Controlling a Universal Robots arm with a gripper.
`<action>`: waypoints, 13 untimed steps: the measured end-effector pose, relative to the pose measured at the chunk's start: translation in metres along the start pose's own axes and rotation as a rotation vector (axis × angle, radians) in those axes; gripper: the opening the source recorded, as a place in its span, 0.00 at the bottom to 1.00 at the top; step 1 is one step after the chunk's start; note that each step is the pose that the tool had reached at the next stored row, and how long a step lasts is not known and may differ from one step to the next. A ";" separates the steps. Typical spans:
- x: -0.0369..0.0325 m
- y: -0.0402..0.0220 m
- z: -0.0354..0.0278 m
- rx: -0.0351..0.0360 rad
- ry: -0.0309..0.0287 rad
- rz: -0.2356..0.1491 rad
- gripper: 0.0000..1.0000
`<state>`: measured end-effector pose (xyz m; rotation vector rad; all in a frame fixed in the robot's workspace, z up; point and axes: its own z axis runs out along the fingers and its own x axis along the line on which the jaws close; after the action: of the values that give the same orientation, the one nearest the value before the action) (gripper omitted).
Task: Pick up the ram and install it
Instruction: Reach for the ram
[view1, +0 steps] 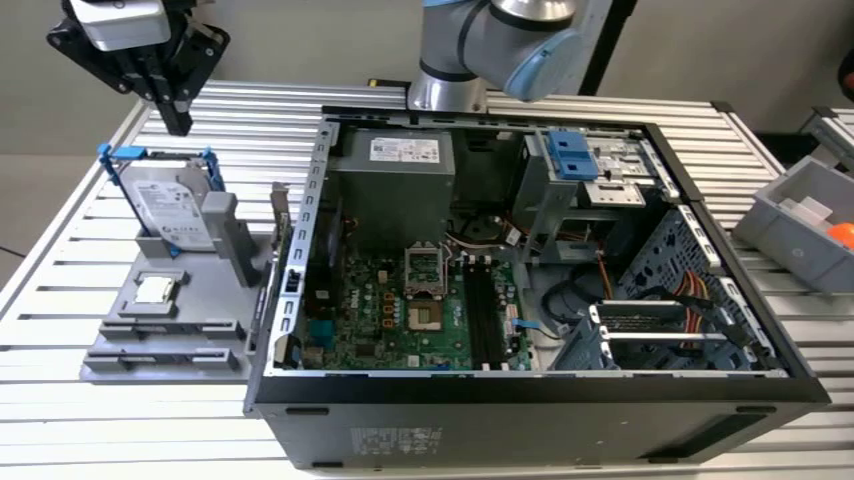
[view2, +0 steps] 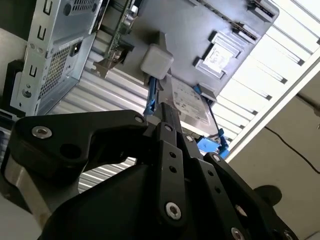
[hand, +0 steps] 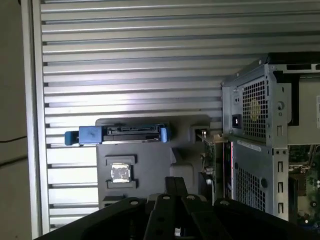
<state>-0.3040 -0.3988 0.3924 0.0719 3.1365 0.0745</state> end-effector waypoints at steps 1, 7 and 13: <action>0.0007 -0.0001 0.0000 0.0000 0.0001 -0.002 0.00; 0.0046 -0.0002 0.0000 0.0000 0.0006 -0.013 0.00; 0.0090 -0.0004 0.0000 0.0000 0.0009 -0.018 0.00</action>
<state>-0.3130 -0.3988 0.3923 0.0438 3.1375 0.0746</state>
